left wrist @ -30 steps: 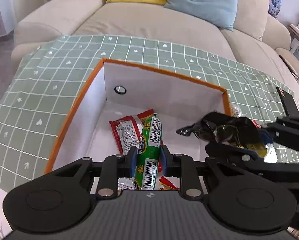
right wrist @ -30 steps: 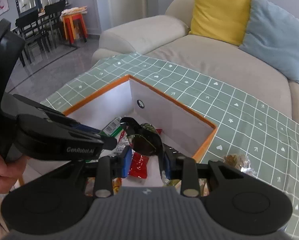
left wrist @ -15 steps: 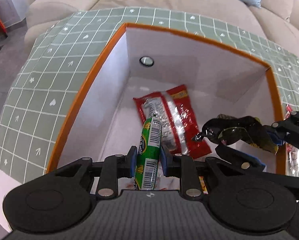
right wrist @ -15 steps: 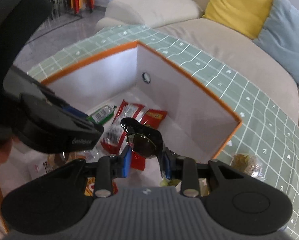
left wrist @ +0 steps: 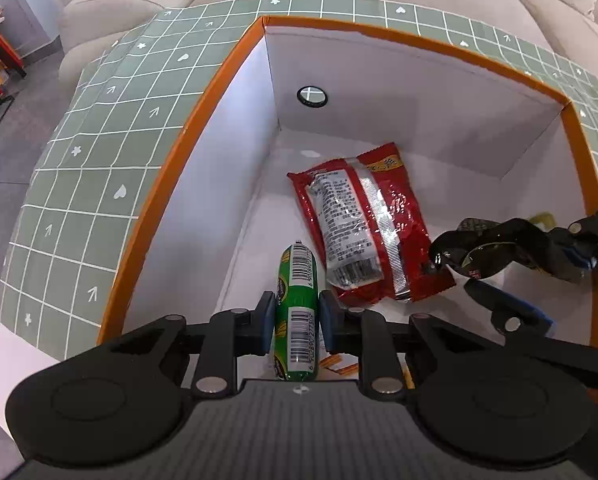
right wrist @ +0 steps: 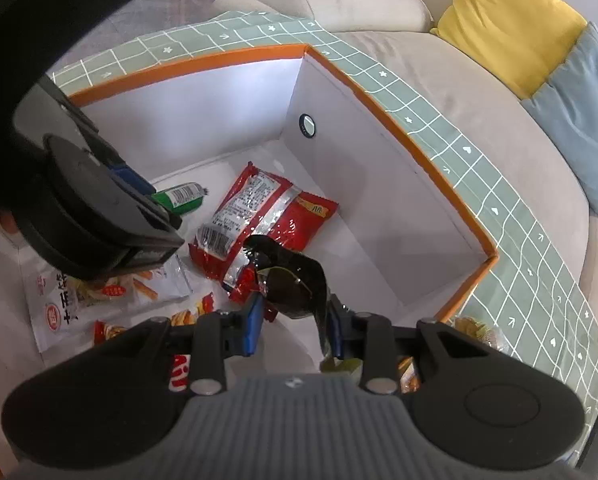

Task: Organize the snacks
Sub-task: 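Carry the sausage stick and seaweed packet into the orange box and open both tools, then move both tools back over the remaining snacks on the table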

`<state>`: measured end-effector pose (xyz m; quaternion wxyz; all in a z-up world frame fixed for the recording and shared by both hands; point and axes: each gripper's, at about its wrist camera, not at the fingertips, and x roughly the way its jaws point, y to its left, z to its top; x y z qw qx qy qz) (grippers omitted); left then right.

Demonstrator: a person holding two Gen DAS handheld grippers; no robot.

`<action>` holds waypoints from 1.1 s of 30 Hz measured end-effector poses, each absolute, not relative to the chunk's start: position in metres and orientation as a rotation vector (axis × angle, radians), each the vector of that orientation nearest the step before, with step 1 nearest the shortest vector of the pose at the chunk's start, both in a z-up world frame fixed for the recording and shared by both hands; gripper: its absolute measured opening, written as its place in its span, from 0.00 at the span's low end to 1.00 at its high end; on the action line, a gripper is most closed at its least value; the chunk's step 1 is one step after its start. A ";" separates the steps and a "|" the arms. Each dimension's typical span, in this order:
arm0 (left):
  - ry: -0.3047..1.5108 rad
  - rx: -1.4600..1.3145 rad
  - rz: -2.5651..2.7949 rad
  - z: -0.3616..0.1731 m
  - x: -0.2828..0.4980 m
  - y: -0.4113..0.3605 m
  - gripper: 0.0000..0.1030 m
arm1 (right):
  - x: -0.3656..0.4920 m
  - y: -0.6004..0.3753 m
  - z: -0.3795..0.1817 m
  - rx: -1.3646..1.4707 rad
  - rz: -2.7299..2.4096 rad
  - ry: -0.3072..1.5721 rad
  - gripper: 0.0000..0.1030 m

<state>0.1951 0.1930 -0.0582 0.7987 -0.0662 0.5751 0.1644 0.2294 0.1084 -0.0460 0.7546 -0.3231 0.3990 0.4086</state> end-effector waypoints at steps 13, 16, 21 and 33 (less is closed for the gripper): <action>1.223 -0.125 0.375 -0.053 0.192 0.192 0.26 | 0.221 0.109 -0.040 -0.757 0.882 0.825 0.47; 1.208 -0.143 0.375 -0.049 0.189 0.194 0.36 | 0.219 0.106 -0.034 -0.743 0.885 0.806 0.56; 1.152 -0.153 0.358 -0.037 0.180 0.192 0.50 | 0.213 0.095 -0.022 -0.701 0.879 0.758 0.67; 0.994 -0.091 0.261 0.000 0.153 0.159 0.72 | 0.207 0.041 0.013 -0.543 0.795 0.726 0.83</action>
